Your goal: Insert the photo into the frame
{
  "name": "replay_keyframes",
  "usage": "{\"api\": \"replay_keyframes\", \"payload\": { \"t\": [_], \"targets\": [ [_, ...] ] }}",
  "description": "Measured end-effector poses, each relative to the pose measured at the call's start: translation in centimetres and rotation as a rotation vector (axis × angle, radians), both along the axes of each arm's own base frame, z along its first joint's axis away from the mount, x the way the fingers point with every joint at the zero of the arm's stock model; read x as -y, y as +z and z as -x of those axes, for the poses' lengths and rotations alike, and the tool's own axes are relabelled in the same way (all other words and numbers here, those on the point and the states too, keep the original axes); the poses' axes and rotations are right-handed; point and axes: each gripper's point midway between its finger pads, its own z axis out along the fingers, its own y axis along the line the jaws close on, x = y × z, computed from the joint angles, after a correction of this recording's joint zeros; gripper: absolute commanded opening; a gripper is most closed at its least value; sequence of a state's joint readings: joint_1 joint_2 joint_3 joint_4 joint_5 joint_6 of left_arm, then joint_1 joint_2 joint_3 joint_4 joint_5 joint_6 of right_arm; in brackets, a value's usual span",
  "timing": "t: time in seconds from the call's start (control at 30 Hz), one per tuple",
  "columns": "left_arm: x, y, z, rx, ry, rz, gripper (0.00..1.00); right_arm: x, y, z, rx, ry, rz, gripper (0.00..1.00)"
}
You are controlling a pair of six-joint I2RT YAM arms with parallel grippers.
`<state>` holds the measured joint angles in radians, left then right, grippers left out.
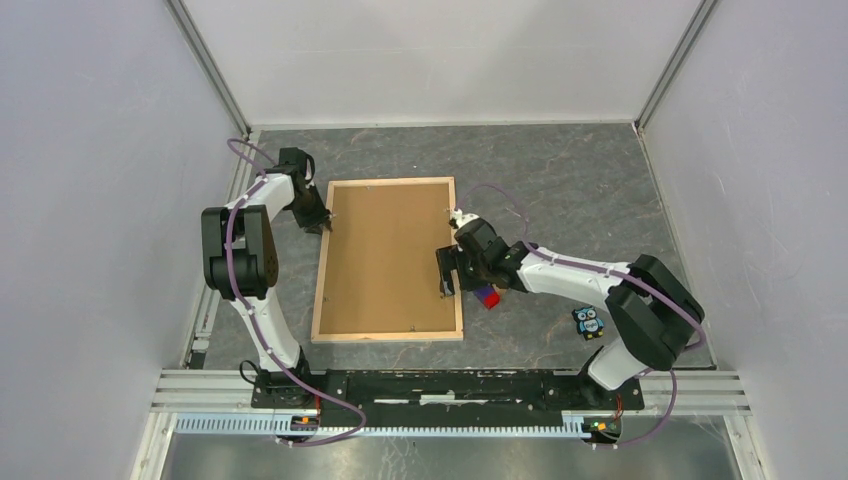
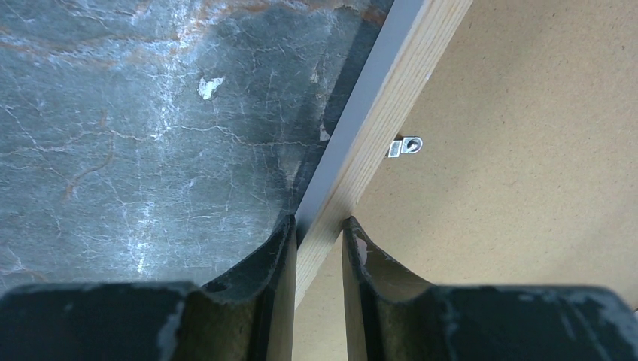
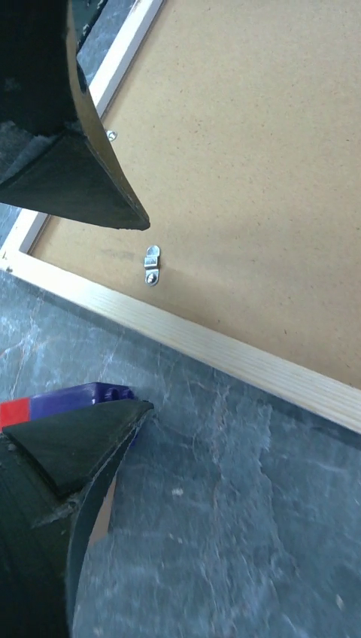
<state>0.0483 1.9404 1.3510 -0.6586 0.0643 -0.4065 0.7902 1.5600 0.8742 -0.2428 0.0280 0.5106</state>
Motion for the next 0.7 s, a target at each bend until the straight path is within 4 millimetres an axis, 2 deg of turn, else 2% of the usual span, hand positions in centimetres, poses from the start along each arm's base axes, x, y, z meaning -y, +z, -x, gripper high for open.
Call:
{"api": "replay_keyframes", "payload": {
  "t": [0.07,0.23,0.4,0.57,0.7],
  "targets": [
    [0.0,0.0,0.0,-0.001,0.004,0.001,0.02,-0.4,-0.3,0.6,-0.020,-0.019,-0.003,0.78],
    [0.0,0.0,0.0,-0.001,0.005,0.001,0.02,-0.2,-2.2,1.2,-0.085,-0.137,0.027,0.77],
    [0.0,0.0,0.0,-0.009,0.008,0.002,0.02,-1.4,-2.2,1.2,-0.094,-0.227,0.064,0.73],
    [0.0,0.0,0.0,-0.014,0.013,0.004,0.02,-1.8,-2.6,1.9,-0.097,-0.266,0.097,0.69],
    [0.0,0.0,0.0,-0.015,0.017,0.005,0.02,-1.9,-2.5,2.1,-0.086,-0.291,0.112,0.60]
  ]
}}
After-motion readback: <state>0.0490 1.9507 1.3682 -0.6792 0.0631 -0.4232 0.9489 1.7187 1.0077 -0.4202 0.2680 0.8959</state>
